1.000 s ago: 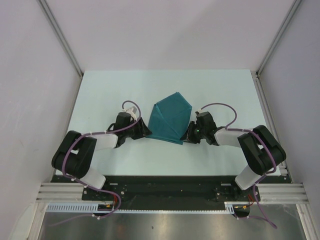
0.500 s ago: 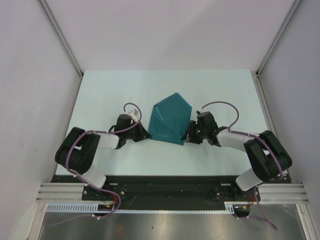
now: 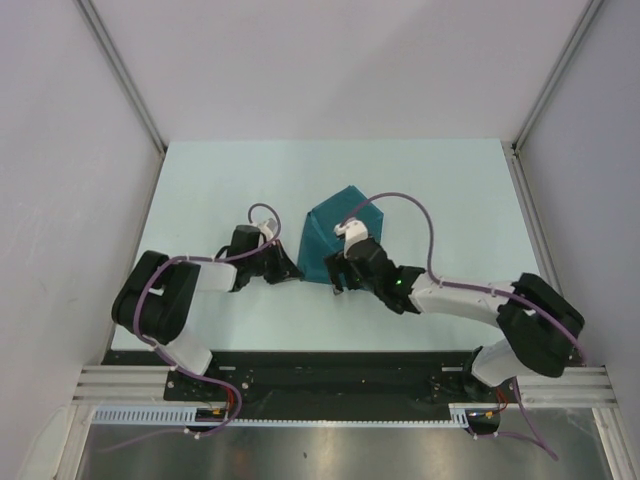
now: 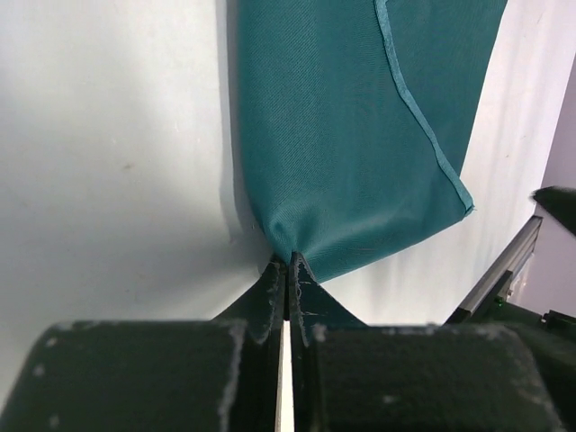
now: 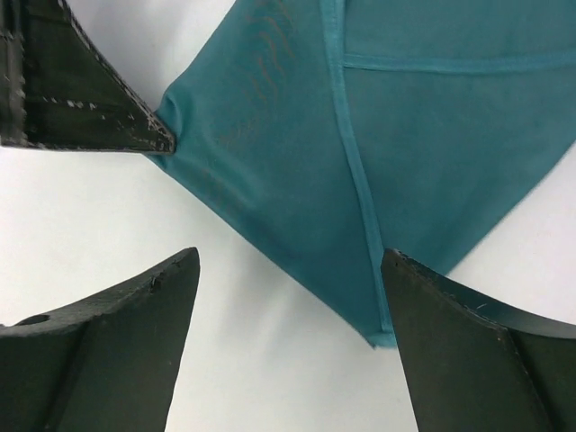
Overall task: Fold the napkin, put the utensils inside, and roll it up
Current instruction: Roll the napkin with the utensil
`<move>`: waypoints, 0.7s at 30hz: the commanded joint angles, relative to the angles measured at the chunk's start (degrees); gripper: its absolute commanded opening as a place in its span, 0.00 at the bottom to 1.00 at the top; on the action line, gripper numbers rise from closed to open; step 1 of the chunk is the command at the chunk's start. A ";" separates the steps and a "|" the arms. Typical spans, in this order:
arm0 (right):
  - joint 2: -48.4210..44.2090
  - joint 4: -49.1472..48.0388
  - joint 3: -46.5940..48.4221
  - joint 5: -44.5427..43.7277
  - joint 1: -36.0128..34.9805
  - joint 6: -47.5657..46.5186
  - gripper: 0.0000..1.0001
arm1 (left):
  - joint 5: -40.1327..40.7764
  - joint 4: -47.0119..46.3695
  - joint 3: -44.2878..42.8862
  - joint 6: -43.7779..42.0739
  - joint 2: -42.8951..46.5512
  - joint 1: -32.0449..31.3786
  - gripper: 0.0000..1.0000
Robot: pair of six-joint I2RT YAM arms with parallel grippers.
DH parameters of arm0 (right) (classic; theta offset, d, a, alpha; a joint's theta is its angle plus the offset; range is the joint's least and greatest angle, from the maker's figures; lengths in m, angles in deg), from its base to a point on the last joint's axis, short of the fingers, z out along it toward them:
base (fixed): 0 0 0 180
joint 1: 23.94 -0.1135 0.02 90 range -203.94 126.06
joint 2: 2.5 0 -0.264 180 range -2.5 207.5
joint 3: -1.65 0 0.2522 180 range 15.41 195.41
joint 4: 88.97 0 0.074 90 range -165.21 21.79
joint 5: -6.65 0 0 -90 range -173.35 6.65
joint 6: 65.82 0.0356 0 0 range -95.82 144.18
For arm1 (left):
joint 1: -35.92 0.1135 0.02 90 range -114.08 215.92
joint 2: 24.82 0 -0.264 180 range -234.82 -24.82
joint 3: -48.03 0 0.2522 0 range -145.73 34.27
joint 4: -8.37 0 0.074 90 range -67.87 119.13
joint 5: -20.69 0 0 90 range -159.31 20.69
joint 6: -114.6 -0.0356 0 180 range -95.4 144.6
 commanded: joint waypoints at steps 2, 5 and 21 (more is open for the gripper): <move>7.66 -11.26 3.43 -16.64 -8.88 -9.59 0.88 | -3.28 0.63 -2.29 0.15 0.20 0.84 0.00; 11.88 -16.19 4.75 -20.07 -12.49 -13.11 0.88 | -4.16 0.10 -2.38 0.77 -0.33 1.27 0.00; 29.02 -27.01 10.98 -29.48 -18.04 -22.69 0.88 | -5.92 0.10 -2.47 1.73 0.64 2.77 0.00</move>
